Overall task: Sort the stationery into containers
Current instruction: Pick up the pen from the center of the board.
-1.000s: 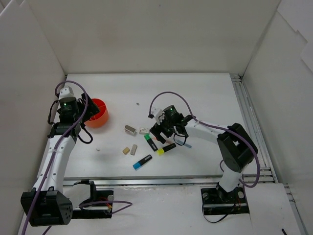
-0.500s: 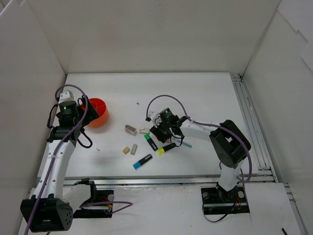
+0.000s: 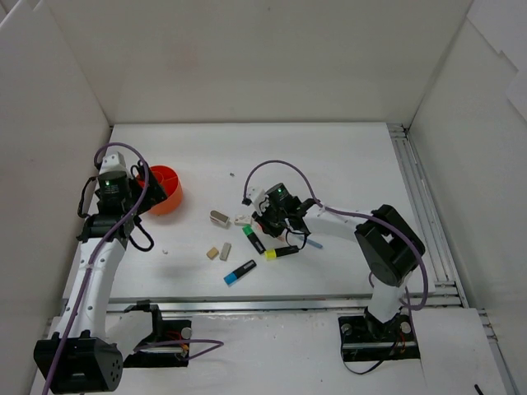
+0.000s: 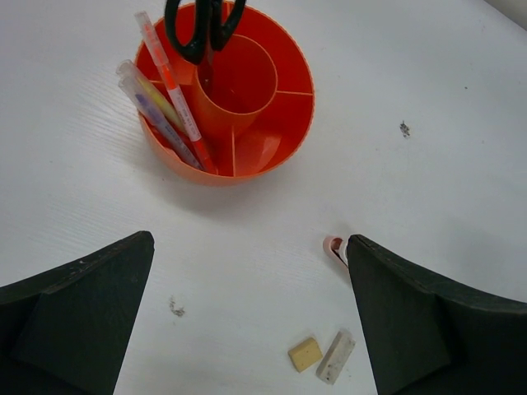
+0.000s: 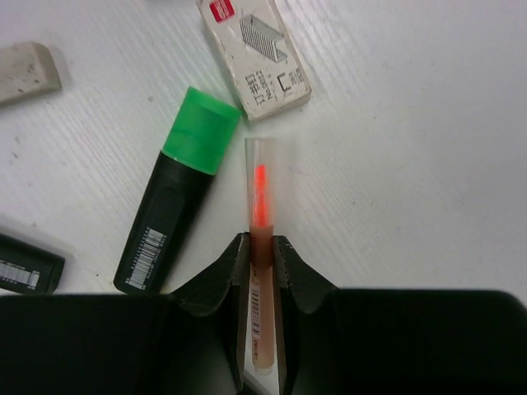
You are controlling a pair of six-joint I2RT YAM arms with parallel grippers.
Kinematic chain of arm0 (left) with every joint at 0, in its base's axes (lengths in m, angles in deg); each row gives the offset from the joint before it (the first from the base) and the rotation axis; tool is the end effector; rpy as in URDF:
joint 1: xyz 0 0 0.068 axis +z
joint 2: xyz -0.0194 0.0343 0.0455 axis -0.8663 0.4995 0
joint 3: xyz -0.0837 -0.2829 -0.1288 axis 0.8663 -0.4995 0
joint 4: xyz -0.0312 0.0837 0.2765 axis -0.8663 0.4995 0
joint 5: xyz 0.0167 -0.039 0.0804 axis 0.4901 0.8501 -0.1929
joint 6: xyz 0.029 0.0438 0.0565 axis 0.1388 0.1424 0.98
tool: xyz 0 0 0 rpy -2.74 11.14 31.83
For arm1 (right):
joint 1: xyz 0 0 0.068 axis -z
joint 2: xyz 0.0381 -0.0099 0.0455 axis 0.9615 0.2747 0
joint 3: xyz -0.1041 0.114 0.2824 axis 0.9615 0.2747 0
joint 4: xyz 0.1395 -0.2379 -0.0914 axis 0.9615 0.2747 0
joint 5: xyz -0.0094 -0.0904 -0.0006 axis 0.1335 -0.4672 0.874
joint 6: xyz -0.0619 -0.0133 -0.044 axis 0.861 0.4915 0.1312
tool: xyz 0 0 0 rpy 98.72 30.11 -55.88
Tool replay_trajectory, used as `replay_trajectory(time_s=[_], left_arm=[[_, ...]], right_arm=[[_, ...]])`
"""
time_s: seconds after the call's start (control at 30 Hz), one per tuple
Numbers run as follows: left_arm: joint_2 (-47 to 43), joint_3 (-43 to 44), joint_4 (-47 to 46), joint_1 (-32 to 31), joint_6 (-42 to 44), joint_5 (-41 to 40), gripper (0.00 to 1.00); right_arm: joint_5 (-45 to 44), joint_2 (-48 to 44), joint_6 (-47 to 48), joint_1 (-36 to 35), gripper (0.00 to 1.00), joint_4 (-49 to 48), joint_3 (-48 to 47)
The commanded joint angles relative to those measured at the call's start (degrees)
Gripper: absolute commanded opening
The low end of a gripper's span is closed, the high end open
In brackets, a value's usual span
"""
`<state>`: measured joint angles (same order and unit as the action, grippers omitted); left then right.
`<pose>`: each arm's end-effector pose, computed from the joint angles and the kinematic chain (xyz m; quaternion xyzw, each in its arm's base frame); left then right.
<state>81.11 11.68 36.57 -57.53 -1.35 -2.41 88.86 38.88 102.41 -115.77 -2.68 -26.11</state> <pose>0.2513 0.0105 0.3572 -0.2299 0.8216 -0.1225 0.5070 0.3149 0.3028 0.1850 -0.4710 0.7641 0.2107 0.3873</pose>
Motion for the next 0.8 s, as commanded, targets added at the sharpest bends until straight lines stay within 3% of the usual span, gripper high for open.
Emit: replay_trajectory(time_s=[0.0, 0.27, 0.4, 0.67, 0.77], left_arm=[[-0.5, 2.03, -3.91, -0.65, 1.68, 6.35, 0.99], [3.27, 0.63, -14.81, -4.17, 2.39, 26.36, 1.0], [5.82, -0.86, -26.12, -6.98, -0.25, 36.04, 1.0], [10.83, -2.01, -35.56, -14.09, -2.8, 38.53, 0.96], [13.37, -1.05, -36.27, -14.9, -3.33, 38.97, 0.87]], right_arm=[[3.14, -7.26, 0.29, -0.04, 0.0, -7.52, -0.54], [7.44, -13.76, -7.52, 0.05, 0.0, -21.91, 2.09], [13.84, -14.3, -11.75, 0.14, 0.0, -26.42, 2.45], [16.06, -14.91, -18.08, 0.14, 0.0, -34.68, 3.15], [15.1, -14.91, -18.96, -0.12, 0.0, -36.44, 3.24]])
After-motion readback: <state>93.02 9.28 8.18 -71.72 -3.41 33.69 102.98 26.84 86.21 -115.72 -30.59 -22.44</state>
